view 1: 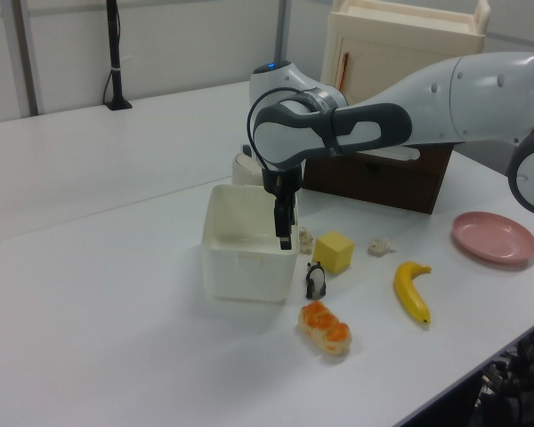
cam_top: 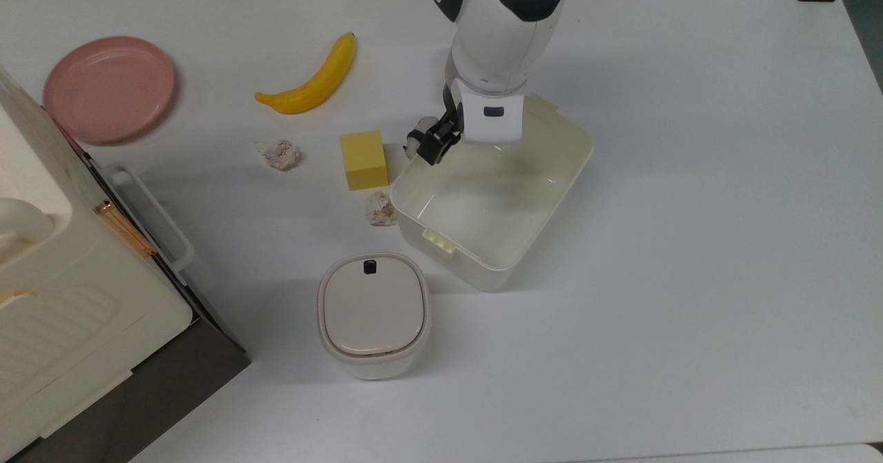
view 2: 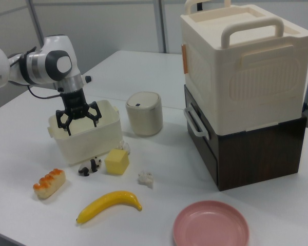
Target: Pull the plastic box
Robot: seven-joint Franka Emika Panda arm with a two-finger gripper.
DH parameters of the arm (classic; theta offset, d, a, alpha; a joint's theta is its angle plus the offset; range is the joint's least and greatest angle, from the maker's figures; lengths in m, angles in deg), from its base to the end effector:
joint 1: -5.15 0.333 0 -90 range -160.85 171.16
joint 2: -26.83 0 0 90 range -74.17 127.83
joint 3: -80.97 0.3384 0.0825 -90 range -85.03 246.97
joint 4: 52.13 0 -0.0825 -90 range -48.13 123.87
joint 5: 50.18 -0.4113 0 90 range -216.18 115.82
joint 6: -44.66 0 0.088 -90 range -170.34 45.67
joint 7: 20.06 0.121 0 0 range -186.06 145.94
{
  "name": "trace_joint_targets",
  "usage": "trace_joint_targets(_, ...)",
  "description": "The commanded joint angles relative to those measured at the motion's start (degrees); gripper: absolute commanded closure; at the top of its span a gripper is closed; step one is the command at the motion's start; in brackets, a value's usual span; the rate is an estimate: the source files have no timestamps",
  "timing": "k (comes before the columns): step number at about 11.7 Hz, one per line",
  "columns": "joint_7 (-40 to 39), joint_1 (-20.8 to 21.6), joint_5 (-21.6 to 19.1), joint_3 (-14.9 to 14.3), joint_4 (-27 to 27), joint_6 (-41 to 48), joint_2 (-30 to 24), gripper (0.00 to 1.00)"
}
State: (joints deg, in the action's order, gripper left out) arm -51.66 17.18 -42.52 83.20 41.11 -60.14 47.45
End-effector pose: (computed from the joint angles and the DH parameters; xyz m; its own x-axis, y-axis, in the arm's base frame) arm 0.6570 0.1513 0.3972 0.6532 0.7324 -0.1920 0.7475 -0.6642 0.0090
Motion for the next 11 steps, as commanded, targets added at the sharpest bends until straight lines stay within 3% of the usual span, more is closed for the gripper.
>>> trace_joint_targets(1,17.5,0.5,-0.9,0.1,-1.6,-1.5,-3.0,0.0)
trace_joint_targets(4,25.6,-2.5,-2.8,0.1,-1.0,0.6,-10.1,0.0)
trace_joint_targets(7,31.3,-8.3,-3.5,0.9,-1.1,9.9,-17.7,0.0)
trace_joint_targets(9,40.4,-11.7,-4.8,1.0,-1.3,11.0,-20.5,0.0)
trace_joint_targets(11,44.9,-12.3,-5.1,0.8,-1.4,12.0,-21.0,0.0)
